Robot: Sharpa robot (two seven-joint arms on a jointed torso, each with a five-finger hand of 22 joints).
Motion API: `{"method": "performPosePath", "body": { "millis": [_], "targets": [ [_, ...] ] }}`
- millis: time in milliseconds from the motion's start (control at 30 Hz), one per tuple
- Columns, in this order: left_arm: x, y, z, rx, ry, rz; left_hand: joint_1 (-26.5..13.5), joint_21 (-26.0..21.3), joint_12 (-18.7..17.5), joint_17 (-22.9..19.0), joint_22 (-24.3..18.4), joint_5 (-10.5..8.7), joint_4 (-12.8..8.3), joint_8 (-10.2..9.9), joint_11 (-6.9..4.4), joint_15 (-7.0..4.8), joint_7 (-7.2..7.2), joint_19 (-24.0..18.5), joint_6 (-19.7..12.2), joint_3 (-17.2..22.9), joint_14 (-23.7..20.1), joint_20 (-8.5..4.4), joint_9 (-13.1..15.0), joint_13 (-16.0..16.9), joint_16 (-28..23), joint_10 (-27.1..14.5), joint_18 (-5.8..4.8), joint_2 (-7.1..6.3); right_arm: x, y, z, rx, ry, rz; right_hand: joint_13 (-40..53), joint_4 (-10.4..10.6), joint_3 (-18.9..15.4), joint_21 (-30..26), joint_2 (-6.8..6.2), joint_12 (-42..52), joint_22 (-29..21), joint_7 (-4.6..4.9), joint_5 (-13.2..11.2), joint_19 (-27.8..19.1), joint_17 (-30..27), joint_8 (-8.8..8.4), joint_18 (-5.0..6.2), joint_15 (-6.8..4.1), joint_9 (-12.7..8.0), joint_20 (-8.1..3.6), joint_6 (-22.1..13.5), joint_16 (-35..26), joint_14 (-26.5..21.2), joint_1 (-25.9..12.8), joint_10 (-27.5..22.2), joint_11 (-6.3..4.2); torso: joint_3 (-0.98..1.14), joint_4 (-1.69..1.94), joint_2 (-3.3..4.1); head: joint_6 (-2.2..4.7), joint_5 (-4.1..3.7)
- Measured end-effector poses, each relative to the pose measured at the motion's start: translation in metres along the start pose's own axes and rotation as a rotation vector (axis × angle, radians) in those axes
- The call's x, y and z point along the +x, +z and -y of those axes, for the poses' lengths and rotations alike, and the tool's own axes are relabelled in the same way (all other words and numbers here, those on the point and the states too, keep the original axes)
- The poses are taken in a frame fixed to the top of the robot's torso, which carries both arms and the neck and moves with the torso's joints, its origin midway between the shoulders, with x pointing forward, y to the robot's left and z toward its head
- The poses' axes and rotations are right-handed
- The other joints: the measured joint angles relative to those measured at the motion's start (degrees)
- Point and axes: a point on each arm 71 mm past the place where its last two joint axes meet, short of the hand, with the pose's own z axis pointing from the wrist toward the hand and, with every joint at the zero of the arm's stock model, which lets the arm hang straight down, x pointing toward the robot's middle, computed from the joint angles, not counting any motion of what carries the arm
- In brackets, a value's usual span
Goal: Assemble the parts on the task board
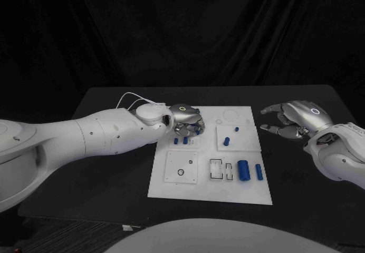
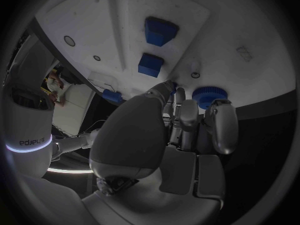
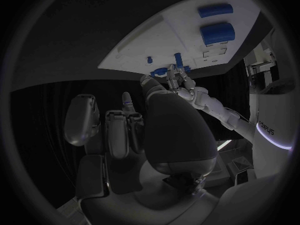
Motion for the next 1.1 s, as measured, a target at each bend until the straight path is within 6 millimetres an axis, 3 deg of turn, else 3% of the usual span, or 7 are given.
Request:
{"method": "performPosePath", "body": {
  "millis": [367,400,633,767,1100],
  "targets": [
    [0.003,0.000,0.000,0.003,0.006,0.039,0.8,2.7,-2.9,-0.4,0.0,1.61,-1.8,0.7,-0.32,-0.28,0.85,2.0,4.5,3.0,2.1,-0.62,-0.8,-3.6,0.4,7.2,-0.03,0.80,0.000,0.000,0.000,0.001,0.000,0.000,0.0,0.0,0.0,0.0,0.00,0.0,0.0,0.21,0.0,0.0,0.0,0.00,0.00,0.00,-0.1,0.00,0.2,0.0,0.0,0.0,0.0,0.00,0.01,-0.04,0.00,0.00,-0.10],
    [0.003,-0.001,-0.001,0.003,0.006,0.043,0.9,2.8,-3.4,-0.5,0.0,1.72,-1.9,0.8,-0.31,-0.28,0.95,2.2,5.2,3.1,2.1,-0.44,-0.8,-4.0,0.3,7.8,-0.89,0.79,0.000,0.000,0.000,0.001,0.000,0.000,0.0,0.0,0.0,0.0,0.00,0.0,0.0,0.21,0.0,0.0,0.0,0.00,0.00,0.00,-0.1,0.00,0.2,0.0,0.0,0.0,0.0,0.00,0.01,-0.04,0.00,0.00,-0.08],
    [0.003,-0.011,-0.004,-0.003,0.006,0.063,0.8,3.2,-5.7,-1.2,0.0,1.94,-2.4,0.9,0.06,-0.05,0.56,2.4,6.4,3.6,2.8,-0.62,-1.5,-6.0,-0.3,9.6,-0.89,0.80,0.000,0.000,0.000,0.001,0.000,-0.001,0.0,0.0,0.0,0.0,0.00,0.0,0.0,0.21,0.0,0.0,0.0,0.00,0.00,0.00,-0.1,0.00,0.2,0.0,0.0,0.0,0.0,0.00,0.00,-0.05,0.02,0.02,0.29],
    [0.004,-0.023,-0.008,-0.012,0.001,0.067,-0.5,3.2,-8.3,-2.0,0.0,2.05,-2.5,-0.1,0.22,-0.06,0.57,2.4,6.7,3.8,2.8,-0.62,-2.2,-8.1,-0.9,10.2,-0.89,0.68,0.000,-0.001,0.001,0.003,0.000,-0.001,0.0,0.0,0.0,0.0,0.00,0.0,0.0,0.21,0.0,0.0,0.0,0.00,0.00,0.00,-0.1,0.00,0.2,0.0,0.0,0.0,0.0,0.00,-0.01,-0.04,0.03,0.03,0.24],
    [-0.029,-0.052,-0.026,-0.056,0.034,0.104,-1.6,2.4,-13.2,-3.2,0.0,1.82,-2.6,-1.0,0.41,0.25,0.53,2.4,7.9,3.9,2.4,-0.66,-2.8,-12.2,-1.7,11.2,-0.88,0.33,0.000,-0.002,0.003,0.008,-0.002,-0.003,0.0,0.0,0.0,0.0,0.00,0.0,0.0,0.21,0.0,0.0,0.0,0.00,0.00,0.00,-0.1,0.00,0.2,0.0,0.0,0.0,0.0,0.00,0.02,0.15,0.00,0.03,0.17]
  ]
}}
